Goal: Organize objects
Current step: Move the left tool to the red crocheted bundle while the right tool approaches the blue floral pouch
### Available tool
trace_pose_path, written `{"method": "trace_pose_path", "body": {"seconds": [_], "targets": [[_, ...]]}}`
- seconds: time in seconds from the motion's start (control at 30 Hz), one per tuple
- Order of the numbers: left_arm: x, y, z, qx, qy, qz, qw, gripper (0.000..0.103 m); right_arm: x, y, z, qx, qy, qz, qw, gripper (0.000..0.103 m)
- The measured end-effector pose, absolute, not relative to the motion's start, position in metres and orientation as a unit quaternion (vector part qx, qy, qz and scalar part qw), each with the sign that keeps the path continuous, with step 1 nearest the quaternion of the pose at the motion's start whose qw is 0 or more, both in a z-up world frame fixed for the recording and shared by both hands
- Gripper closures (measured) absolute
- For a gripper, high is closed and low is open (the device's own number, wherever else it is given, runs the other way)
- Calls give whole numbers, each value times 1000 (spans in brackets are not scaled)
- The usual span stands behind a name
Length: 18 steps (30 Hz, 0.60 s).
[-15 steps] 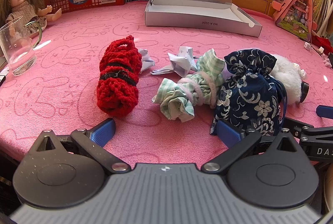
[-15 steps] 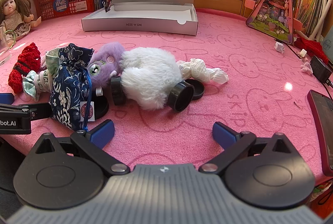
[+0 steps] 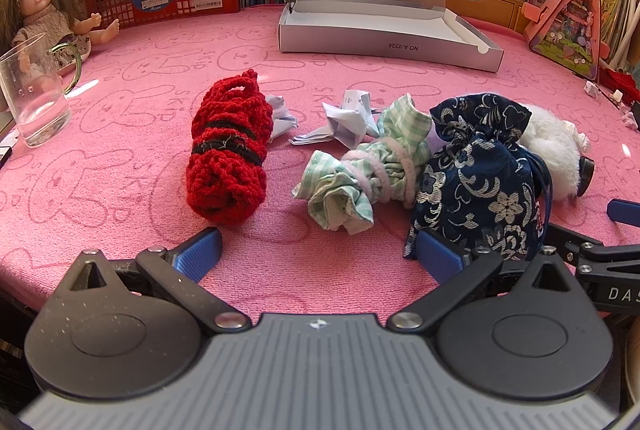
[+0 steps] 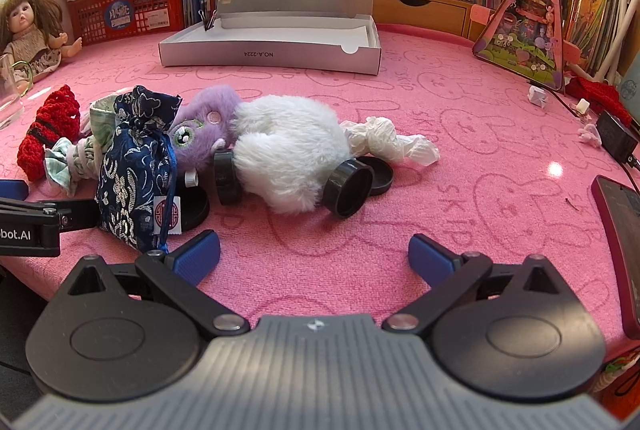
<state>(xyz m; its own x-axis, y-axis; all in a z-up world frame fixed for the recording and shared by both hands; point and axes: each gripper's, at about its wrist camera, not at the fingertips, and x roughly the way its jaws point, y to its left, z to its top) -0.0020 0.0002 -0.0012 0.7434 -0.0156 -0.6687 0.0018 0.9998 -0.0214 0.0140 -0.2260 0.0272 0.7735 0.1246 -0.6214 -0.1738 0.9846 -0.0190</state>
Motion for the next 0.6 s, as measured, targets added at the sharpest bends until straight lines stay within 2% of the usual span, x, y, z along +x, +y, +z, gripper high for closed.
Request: {"method": "trace_pose_path", "body": {"seconds": [0.33,0.6], "targets": [[-2,8,-6,-7,337,-12,941,0,13,-225,23,-34,303,80,949,0],[-16,14,0,-13,329,2,944,0,15,-226,28,-32,318,86,944,0]]}}
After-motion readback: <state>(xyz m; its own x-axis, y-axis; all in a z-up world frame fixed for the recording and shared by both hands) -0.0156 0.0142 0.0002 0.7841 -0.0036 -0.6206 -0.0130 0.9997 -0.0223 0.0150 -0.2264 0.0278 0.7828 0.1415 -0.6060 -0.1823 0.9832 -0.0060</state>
